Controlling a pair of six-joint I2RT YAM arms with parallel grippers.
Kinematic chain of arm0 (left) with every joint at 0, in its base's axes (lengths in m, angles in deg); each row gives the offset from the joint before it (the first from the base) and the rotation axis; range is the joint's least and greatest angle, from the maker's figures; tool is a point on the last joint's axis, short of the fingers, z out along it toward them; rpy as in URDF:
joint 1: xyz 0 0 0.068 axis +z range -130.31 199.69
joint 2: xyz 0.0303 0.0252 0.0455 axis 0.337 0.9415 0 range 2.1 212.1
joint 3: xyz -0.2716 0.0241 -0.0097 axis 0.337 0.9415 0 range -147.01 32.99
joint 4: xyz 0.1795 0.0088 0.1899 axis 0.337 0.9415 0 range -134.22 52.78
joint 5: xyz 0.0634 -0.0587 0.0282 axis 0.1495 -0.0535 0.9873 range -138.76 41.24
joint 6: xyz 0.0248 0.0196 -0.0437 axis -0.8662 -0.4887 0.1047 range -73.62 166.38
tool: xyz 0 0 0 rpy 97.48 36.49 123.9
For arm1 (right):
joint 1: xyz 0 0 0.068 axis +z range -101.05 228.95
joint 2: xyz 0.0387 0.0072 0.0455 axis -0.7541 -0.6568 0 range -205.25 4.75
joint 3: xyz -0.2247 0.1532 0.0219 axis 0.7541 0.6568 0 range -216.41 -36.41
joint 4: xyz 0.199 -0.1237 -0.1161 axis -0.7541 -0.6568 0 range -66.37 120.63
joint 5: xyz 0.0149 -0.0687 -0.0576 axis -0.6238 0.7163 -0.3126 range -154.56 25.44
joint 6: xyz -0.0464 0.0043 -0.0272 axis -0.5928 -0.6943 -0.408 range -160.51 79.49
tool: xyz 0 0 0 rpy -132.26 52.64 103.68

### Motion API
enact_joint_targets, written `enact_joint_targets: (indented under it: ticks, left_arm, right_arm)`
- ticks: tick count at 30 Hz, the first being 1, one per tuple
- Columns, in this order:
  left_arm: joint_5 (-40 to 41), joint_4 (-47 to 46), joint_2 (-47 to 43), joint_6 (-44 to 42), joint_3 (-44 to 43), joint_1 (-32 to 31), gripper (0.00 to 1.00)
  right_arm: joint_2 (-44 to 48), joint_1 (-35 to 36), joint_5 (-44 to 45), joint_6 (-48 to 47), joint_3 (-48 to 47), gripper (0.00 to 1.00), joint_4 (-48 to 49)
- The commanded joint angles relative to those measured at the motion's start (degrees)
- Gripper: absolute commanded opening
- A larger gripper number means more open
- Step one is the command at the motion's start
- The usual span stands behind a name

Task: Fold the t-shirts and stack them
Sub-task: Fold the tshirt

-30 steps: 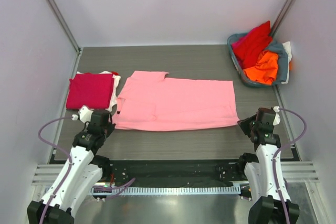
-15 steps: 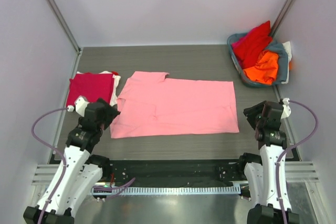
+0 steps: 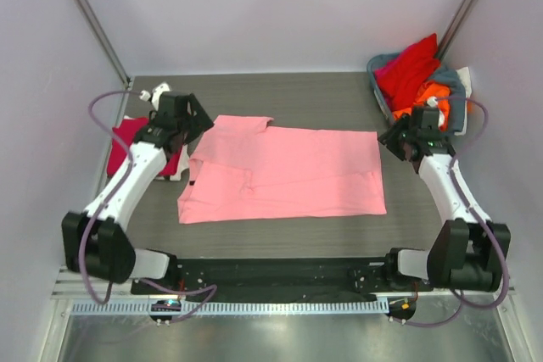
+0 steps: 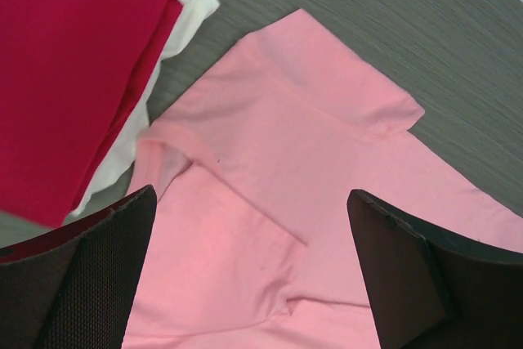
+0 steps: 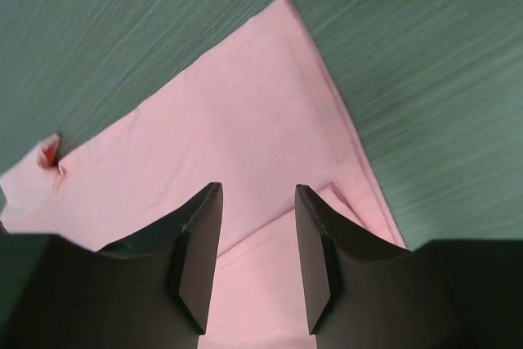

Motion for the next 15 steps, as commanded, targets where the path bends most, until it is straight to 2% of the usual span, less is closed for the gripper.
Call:
enact_joint_targets:
  ticks: [1, 7, 15]
  left_arm:
    - [-3.66, -3.13, 8.91, -4.66, -7.67, 1.02, 1.0]
    - [-5.07, -3.66, 23.23, -6.42, -19.09, 1.28, 1.0]
    - [-4.19, 3.19, 43.79, -9.93, -42.45, 1.54, 0.98]
  right_arm:
    - [-4.15, 6.55, 9.12, -5.42, -7.05, 0.47, 3.23]
    - [-15.22, 7.88, 11.53, -8.06, -12.07, 0.49, 4.9]
    - [-28.67, 7.88, 15.05, -9.73, -23.13, 0.46, 2.8]
